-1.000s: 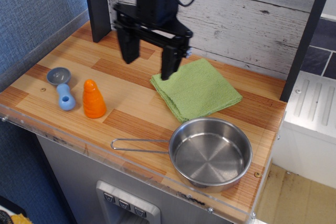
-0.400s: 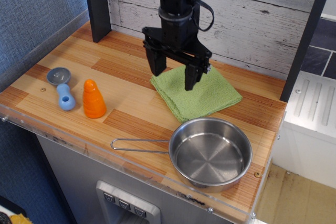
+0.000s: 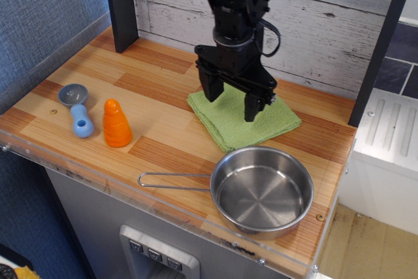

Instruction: Move the green cloth and place it behind the blue spoon

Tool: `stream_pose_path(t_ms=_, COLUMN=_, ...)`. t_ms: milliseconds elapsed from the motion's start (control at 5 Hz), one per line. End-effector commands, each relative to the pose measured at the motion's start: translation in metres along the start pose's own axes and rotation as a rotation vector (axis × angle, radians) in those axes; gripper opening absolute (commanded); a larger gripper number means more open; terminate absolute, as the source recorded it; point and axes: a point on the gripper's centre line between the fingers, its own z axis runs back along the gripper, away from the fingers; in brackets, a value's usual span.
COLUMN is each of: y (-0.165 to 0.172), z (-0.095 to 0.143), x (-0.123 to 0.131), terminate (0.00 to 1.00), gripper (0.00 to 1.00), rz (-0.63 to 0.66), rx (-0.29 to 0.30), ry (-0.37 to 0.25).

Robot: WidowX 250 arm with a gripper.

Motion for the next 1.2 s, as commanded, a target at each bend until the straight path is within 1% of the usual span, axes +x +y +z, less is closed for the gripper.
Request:
stream_pose_path(t_ms=0, y=-0.005, z=-0.001, x=0.004, terminate=0.0, gripper=1.0, rz=0.0, rx=0.008, ry=-0.032)
stream_pose_path(t_ms=200, y=-0.006, z=-0.012, x=0.002, terminate=0.0, gripper=1.0, rz=0.0, rx=-0.015, ry=-0.023)
stream_pose_path(t_ms=400, y=-0.005, z=-0.016, x=0.001, terminate=0.0, gripper=1.0, rz=-0.001, rx=-0.019, ry=-0.01)
stream_pose_path(t_ms=600, y=0.004, z=-0.016, x=-0.005, terminate=0.0, gripper=1.0, rz=0.023, rx=-0.017, ry=0.001)
stream_pose_path(t_ms=800, y=0.019, z=-0.014, x=-0.012, terminate=0.0, gripper=1.0, rz=0.052, rx=0.005, ry=0.011)
stream_pose_path(t_ms=1000, y=0.036, z=-0.015, x=-0.015, terminate=0.0, gripper=1.0, rz=0.06, rx=0.01, ry=0.028)
